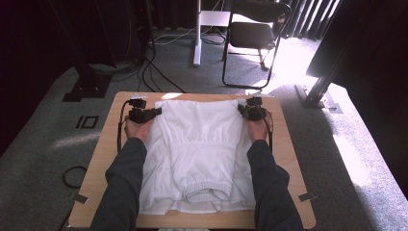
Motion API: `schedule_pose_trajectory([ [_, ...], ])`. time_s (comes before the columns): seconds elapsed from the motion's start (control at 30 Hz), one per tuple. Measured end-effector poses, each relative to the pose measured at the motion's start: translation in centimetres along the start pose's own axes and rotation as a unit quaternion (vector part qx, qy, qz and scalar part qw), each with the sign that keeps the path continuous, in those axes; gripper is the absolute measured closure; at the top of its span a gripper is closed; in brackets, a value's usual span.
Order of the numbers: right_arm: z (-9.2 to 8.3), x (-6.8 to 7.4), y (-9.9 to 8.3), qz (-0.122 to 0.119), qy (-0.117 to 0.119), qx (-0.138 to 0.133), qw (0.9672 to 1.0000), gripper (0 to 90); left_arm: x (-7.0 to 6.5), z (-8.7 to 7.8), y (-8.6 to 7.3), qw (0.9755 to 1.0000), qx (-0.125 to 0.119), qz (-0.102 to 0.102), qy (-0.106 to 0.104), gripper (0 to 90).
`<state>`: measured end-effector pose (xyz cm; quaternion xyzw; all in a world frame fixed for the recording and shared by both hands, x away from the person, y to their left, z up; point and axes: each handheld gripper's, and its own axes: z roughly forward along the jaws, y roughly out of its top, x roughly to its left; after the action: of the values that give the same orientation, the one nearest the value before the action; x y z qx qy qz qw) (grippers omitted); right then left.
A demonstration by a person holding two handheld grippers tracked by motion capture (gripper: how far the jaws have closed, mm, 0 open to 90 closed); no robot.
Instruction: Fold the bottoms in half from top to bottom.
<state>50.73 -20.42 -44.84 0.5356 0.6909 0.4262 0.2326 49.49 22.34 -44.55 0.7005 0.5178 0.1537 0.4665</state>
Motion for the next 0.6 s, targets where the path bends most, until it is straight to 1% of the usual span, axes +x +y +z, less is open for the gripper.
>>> schedule_pose_trajectory([
  [0.03,-0.4,0.0,0.5,-0.004,0.0,-0.013,0.9999,81.6,-0.2,-0.3,0.5,1.0,-0.009,0.004,0.001,85.4],
  [0.1,-1.1,0.1,1.2,-0.007,0.003,-0.038,0.9993,81.6,-0.3,-0.9,1.2,0.9995,-0.029,0.0,-0.008,85.4],
  [0.13,-1.4,0.1,1.4,-0.011,0.001,-0.042,0.9991,81.6,-0.3,-1.1,1.5,0.9995,-0.031,0.002,-0.009,85.4],
  [0.17,-1.6,0.1,1.6,-0.018,0.001,-0.047,0.9987,81.6,-0.6,-1.2,1.8,0.9994,-0.032,0.011,-0.006,85.4],
  [0.23,-2.0,0.2,1.6,-0.025,0.004,-0.054,0.9982,81.6,-1.0,-1.7,1.8,0.9991,-0.037,0.021,-0.01,85.4],
  [0.33,-2.4,0.1,0.9,-0.033,0.011,-0.053,0.998,81.5,-1.4,-2.5,1.1,0.9984,-0.037,0.039,-0.018,85.3],
  [0.4,-3.1,-0.1,0.0,-0.036,0.022,-0.057,0.9975,81.5,-1.7,-3.3,0.4,0.9978,-0.038,0.049,-0.025,85.3],
  [0.43,-3.6,-0.1,-0.5,-0.039,0.027,-0.06,0.997,81.5,-2.0,-3.7,0.0,0.9972,-0.037,0.06,-0.025,85.3],
  [0.5,-4.8,0.0,-1.5,-0.051,0.036,-0.067,0.9958,81.5,-2.5,-4.7,-1.0,0.9962,-0.039,0.07,-0.034,85.3],
  [0.53,-5.4,0.1,-2.1,-0.053,0.041,-0.071,0.9952,81.4,-2.7,-5.2,-1.4,0.9957,-0.038,0.076,-0.038,85.3],
  [0.57,-5.9,0.2,-2.6,-0.059,0.042,-0.071,0.9949,81.4,-3.0,-5.8,-2.0,0.9952,-0.042,0.078,-0.042,85.3],
  [0.6,-6.6,0.4,-3.2,-0.061,0.044,-0.073,0.9945,81.4,-3.2,-6.4,-2.6,0.995,-0.045,0.076,-0.047,85.3],
])
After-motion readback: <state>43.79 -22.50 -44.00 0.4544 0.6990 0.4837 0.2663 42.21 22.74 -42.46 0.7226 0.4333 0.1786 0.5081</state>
